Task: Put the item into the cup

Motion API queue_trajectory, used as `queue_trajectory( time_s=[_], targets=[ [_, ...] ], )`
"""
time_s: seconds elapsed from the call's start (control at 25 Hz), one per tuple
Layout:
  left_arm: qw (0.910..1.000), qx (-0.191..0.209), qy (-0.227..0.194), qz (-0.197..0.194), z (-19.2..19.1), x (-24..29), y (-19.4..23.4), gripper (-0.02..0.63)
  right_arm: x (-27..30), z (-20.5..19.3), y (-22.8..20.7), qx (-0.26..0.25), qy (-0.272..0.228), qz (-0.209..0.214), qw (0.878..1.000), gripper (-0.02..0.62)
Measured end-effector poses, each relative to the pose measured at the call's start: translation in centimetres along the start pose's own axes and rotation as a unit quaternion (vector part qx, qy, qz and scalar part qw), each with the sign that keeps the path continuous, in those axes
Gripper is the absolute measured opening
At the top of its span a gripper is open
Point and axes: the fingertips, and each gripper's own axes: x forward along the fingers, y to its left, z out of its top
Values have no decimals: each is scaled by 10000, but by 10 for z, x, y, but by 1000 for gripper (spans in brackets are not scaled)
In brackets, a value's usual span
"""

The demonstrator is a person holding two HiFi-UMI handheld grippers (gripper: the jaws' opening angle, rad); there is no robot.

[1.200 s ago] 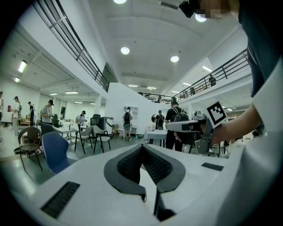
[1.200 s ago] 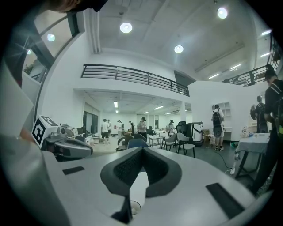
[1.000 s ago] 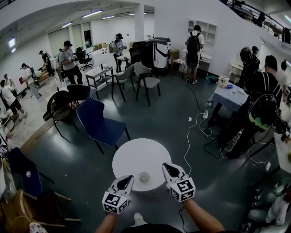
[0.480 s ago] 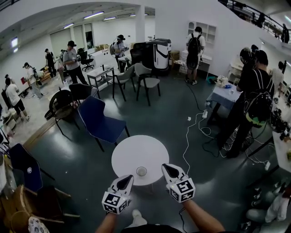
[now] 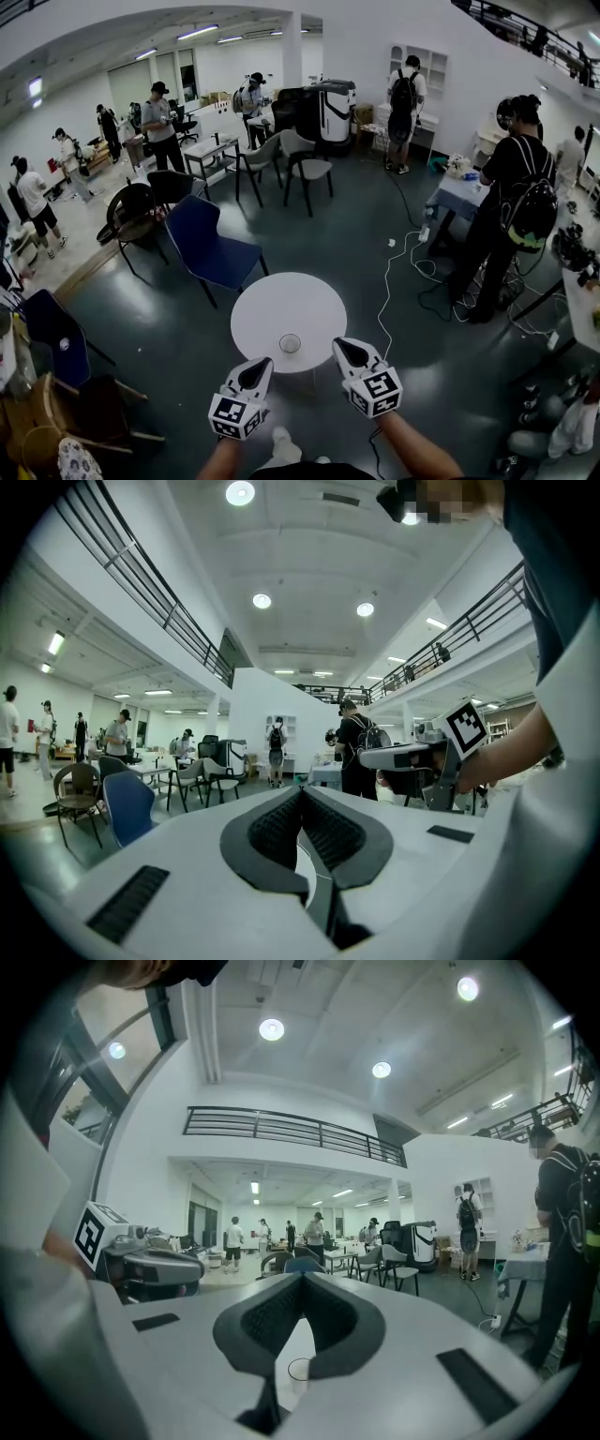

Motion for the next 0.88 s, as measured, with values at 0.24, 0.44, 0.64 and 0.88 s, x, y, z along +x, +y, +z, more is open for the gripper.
queue_trajectory(
  time_s=[0.24,0.44,0.64,0.88],
  targets=[
    [10000,64,-14,-7,3,-6,-27,16,-27,-1,0,13,-53,18,10000,17],
    [9999,99,9,-35,7,-5,-51,16,-49,0,-7,63,-96,10,9999,17],
    [9998,150,35,-82,11,-6,-74,16,-67,-1,-11,117,-101,8,9999,17],
    [9998,153,105,-104,13,-8,-81,16,-74,-1,-11,134,-92,6,9999,17]
  ],
)
